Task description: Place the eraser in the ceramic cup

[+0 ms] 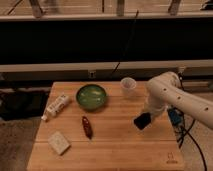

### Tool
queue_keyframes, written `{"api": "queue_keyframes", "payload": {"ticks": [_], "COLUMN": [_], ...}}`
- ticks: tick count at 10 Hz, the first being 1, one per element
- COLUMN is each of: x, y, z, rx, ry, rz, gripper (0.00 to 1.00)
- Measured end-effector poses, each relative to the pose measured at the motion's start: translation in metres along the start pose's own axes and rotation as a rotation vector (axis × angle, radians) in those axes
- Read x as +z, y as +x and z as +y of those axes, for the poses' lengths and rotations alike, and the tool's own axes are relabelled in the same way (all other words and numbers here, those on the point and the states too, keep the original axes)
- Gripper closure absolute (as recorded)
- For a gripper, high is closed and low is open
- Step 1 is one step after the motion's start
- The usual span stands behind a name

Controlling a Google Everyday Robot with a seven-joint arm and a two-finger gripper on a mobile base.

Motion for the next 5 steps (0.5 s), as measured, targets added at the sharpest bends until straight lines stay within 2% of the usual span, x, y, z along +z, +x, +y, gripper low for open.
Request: {"api": "queue_keyframes", "payload": {"ticks": [3,5], "x": [-0.016,-0.033], "y": [0.031,0.045], "z": [-0.04,-0.063], "rx": [0.015,0.032], "ry": [0.039,0.056], "rz": [0.023,0.019], "gripper": [1.0,1.0]}}
